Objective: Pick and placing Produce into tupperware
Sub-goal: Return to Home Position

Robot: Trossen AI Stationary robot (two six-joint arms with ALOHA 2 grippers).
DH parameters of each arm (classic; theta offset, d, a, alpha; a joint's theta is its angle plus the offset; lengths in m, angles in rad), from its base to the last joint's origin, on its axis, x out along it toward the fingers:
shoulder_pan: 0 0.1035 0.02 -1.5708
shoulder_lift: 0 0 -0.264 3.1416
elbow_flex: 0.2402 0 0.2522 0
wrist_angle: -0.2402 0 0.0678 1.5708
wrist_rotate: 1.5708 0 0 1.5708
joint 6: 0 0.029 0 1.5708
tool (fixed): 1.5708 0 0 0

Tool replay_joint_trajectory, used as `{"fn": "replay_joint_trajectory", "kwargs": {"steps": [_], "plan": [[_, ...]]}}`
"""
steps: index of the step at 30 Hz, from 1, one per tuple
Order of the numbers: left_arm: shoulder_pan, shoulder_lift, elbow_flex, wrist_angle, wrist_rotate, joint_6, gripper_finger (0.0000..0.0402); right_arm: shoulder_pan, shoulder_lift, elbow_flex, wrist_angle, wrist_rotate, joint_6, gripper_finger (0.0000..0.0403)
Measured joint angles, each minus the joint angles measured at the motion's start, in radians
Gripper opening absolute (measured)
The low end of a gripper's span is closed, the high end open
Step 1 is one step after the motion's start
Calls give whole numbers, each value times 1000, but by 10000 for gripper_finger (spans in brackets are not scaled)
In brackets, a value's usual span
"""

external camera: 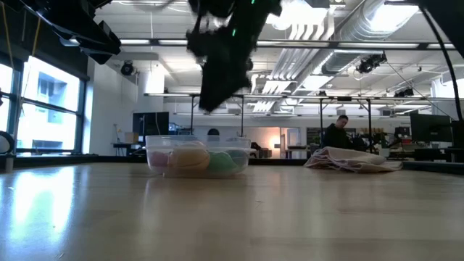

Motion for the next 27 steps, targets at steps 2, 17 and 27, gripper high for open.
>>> {"fn": "replay_joint_trajectory", "kwargs": {"steps": [2, 17, 27], "plan": [[0, 0, 0, 0, 0, 0, 122, 10, -68, 1, -8, 2, -5, 113], [0, 0, 0, 0, 0, 0, 122, 452, -406, -9, -445, 551, 393, 6], [0, 0, 0, 0, 0, 0, 122, 529, -401, -489, 173, 298, 475, 0]]}}
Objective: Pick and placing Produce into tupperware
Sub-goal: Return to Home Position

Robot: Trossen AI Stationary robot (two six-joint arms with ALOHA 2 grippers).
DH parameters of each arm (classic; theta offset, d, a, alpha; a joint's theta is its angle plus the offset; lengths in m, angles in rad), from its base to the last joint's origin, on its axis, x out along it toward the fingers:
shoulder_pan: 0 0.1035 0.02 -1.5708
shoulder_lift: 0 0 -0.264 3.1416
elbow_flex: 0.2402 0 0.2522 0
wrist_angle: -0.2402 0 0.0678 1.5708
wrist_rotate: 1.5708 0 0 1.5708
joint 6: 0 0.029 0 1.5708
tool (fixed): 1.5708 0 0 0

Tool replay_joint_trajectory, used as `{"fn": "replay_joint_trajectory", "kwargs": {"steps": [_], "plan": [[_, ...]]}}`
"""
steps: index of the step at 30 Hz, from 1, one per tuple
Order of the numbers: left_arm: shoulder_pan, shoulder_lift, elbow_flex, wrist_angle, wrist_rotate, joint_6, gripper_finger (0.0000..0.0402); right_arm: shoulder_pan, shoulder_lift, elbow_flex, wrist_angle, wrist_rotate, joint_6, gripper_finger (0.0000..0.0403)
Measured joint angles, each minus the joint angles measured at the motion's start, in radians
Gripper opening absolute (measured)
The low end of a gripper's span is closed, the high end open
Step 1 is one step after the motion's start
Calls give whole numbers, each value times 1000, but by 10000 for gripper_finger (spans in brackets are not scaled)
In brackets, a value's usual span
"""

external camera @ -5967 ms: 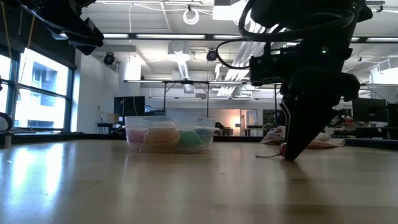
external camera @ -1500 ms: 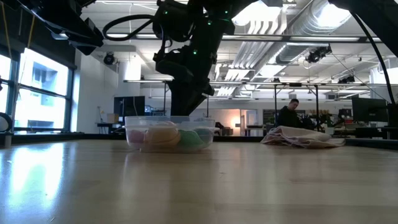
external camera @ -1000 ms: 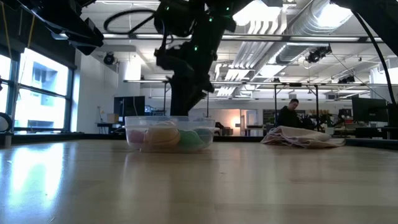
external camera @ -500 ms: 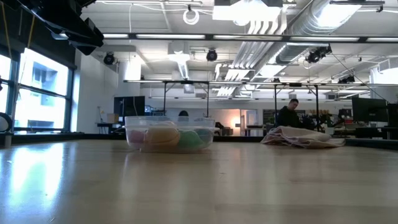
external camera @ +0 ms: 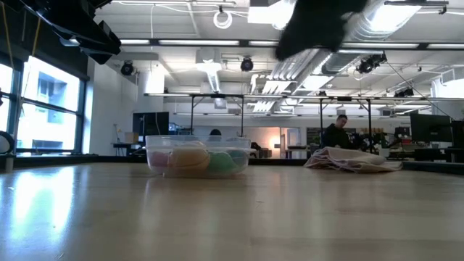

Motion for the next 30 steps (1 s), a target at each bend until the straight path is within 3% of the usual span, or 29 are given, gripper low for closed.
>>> {"fn": "replay_joint_trajectory", "kwargs": {"steps": [3, 6, 10, 15, 19, 23, 30], "plan": [[0, 0, 0, 0, 0, 0, 122, -91, 0, -82, 297, -169, -196, 0], [0, 0, 0, 0, 0, 0, 122, -212, -13, -98, 432, -334, -400, 0], [0, 0, 0, 0, 0, 0, 122, -401, -105, -79, 428, -425, -555, 0], [0, 0, 0, 0, 0, 0, 122, -562, -355, -78, 298, -447, -610, 0], [0, 0, 0, 0, 0, 0, 122, -558, -589, -77, 151, -288, -661, 0], [0, 0, 0, 0, 0, 0, 122, -457, -775, -125, 76, -134, -634, 0], [0, 0, 0, 0, 0, 0, 122, -188, -1053, -402, 129, 225, -544, 0]]}}
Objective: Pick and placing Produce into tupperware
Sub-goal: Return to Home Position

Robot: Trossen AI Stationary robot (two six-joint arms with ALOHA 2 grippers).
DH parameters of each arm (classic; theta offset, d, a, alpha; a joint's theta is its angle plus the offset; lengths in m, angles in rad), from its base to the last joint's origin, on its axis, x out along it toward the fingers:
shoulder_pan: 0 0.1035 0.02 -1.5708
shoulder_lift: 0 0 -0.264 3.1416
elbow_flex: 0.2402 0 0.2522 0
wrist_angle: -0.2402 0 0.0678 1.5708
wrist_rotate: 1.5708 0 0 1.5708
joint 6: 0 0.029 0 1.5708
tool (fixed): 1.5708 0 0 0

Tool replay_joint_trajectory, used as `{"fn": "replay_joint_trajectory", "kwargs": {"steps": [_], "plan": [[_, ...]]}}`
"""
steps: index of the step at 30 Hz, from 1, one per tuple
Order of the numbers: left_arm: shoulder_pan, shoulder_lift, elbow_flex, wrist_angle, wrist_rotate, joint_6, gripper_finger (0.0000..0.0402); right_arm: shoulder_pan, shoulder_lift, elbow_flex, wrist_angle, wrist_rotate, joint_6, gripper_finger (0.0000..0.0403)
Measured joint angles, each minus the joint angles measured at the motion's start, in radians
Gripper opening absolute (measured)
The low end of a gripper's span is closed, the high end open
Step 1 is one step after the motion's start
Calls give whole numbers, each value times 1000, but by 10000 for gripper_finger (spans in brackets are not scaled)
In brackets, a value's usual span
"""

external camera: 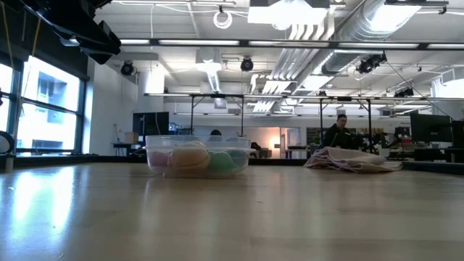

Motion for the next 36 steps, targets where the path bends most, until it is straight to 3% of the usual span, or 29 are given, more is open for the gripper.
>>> {"fn": "replay_joint_trajectory", "kwargs": {"steps": [4, 12, 15, 19, 25, 30, 36], "plan": [[0, 0, 0, 0, 0, 0, 122, 86, -135, -170, 156, -11, -43, 0], [0, 0, 0, 0, 0, 0, 122, 83, -399, -444, 457, -364, -142, 0], [0, 0, 0, 0, 0, 0, 122, 44, -512, -500, 513, -446, -206, 0], [0, 0, 0, 0, 0, 0, 122, -14, -626, -523, 474, -444, -197, 0], [0, 0, 0, 0, 0, 0, 122, -69, -680, -534, 424, -278, -247, 0], [0, 0, 0, 0, 0, 0, 122, -92, -679, -542, 440, -297, -212, 0], [0, 0, 0, 0, 0, 0, 122, -108, -678, -688, 566, -386, -135, 0]]}}
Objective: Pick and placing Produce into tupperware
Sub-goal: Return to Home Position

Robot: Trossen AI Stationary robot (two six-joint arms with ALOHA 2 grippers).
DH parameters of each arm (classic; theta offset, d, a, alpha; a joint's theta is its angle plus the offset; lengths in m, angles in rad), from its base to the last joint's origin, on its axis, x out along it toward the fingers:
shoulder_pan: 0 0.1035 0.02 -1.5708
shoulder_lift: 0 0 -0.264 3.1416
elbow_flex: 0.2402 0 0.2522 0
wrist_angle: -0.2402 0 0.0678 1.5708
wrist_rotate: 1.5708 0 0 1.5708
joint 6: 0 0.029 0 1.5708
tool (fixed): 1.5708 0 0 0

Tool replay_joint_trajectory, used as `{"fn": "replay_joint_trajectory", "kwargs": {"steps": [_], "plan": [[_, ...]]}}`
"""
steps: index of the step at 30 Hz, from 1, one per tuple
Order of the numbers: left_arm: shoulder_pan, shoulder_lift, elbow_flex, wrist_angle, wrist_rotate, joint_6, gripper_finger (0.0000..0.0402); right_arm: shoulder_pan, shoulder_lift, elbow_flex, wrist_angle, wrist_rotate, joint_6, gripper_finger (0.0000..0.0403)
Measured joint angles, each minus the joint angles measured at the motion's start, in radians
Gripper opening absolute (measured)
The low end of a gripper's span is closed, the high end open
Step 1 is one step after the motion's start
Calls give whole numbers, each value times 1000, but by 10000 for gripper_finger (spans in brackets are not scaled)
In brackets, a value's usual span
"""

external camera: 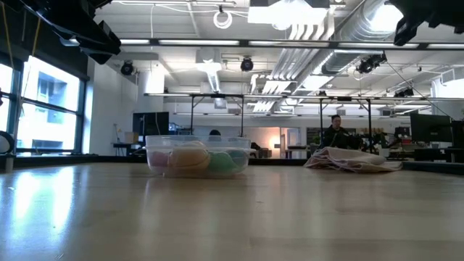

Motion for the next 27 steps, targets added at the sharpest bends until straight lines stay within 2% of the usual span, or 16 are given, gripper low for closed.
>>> {"fn": "replay_joint_trajectory", "kwargs": {"steps": [7, 12, 15, 19, 22, 24, 27], "plan": [[0, 0, 0, 0, 0, 0, 122, -47, 0, -170, 204, -84, 65, 0], [0, 0, 0, 0, 0, 0, 122, -81, 0, -213, 236, -131, 113, 0], [0, 0, 0, 0, 0, 0, 122, -93, 2, -227, 183, -136, 145, 0], [0, 0, 0, 0, 0, 0, 122, -105, 2, -227, 78, -97, 160, 0], [0, 0, 0, 0, 0, 0, 122, -105, 2, -226, -27, 7, 227, 0], [0, 0, 0, -1, 0, 0, 122, -109, 21, -225, -29, 51, 240, 0], [0, 0, 0, 0, 0, 0, 122, -109, 34, -225, -30, 55, 239, 0]]}}
